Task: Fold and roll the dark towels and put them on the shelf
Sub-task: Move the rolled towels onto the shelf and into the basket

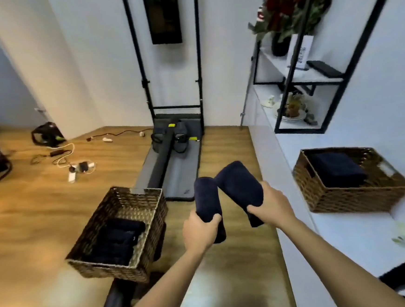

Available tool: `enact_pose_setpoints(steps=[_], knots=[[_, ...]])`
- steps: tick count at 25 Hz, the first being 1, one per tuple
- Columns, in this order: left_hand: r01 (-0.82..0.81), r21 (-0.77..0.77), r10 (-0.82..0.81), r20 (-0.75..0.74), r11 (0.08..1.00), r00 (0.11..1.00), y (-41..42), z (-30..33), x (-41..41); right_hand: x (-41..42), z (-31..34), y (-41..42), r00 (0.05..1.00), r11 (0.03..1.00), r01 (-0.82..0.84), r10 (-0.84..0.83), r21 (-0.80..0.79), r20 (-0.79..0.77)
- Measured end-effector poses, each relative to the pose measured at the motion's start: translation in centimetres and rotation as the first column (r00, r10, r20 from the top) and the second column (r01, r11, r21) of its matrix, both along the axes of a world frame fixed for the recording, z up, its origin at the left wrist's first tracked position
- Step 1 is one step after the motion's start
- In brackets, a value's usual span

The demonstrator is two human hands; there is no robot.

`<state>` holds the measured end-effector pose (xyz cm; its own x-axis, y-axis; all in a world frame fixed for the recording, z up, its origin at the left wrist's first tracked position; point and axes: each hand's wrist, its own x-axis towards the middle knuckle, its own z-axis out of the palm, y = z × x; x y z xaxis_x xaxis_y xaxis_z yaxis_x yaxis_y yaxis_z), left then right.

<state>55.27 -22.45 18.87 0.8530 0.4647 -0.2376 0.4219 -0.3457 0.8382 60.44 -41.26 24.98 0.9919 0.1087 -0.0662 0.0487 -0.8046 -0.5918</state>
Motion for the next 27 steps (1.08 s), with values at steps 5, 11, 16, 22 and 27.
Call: enact_pose_setpoints(steps=[5,11,16,22,27], knots=[[-0.295,0.059,0.300,-0.106,0.954,0.948,10.6,-4.0,0.9,6.6,-2.6,12.6,0.955,0.958,-0.282,0.275,-0.051,-0.108],[-0.487,0.016,0.477,-0.236,0.873,0.847,23.2,-9.2,3.9,12.5,-5.6,28.8,0.839,0.833,-0.542,0.526,-0.115,-0.139],[-0.571,-0.095,0.512,-0.340,0.816,0.789,30.5,-12.8,7.6,17.1,-9.9,37.4,0.786,0.780,-0.614,0.590,-0.125,-0.184],[-0.701,-0.292,0.523,-0.498,0.650,0.692,35.8,-18.8,12.9,23.5,-17.4,44.8,0.733,0.710,-0.680,0.649,-0.183,-0.202],[-0.806,-0.308,0.569,-0.583,0.506,0.580,40.0,-25.5,19.1,29.7,-28.8,52.7,0.685,0.658,-0.726,0.668,-0.199,-0.291]])
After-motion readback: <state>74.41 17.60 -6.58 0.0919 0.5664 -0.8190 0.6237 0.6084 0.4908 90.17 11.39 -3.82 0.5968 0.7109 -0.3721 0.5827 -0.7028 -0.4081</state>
